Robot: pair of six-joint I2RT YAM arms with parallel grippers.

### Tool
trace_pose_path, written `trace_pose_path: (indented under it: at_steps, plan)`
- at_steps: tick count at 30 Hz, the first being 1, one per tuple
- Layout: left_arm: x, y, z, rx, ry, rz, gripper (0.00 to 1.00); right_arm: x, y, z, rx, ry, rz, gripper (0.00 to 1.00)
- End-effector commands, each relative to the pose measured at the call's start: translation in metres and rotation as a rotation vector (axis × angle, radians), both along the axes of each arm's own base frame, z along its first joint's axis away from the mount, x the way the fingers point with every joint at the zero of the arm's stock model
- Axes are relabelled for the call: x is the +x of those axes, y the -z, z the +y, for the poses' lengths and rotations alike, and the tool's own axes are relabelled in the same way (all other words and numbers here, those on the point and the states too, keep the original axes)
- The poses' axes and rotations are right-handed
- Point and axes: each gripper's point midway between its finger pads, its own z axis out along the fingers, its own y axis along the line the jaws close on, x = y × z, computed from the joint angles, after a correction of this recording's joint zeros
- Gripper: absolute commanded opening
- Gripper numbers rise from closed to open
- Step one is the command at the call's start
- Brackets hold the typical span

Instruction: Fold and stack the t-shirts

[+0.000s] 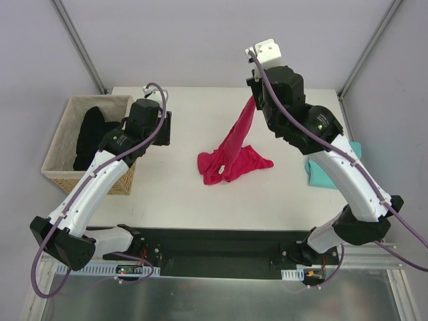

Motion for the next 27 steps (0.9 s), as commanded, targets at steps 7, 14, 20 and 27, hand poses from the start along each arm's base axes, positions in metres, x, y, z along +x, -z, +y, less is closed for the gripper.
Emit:
trace_pose_path:
  at_steps: [7, 14, 20, 27]
  plan:
    - [0.008, 0.007, -0.012, -0.105, 0.005, -0.016, 0.4, -0.036, -0.063, 0.0, -0.095, -0.08, -0.175, 0.01]
    - [0.018, 0.025, -0.022, -0.177, 0.007, 0.015, 0.38, -0.07, -0.092, 0.003, -0.096, -0.148, -0.266, 0.01]
    - [0.025, 0.042, -0.035, -0.243, 0.022, 0.06, 0.36, -0.096, -0.119, 0.004, -0.119, -0.168, -0.344, 0.01]
    - [0.031, 0.045, -0.04, -0.251, 0.033, 0.065, 0.35, -0.106, -0.129, 0.007, -0.144, -0.164, -0.381, 0.01]
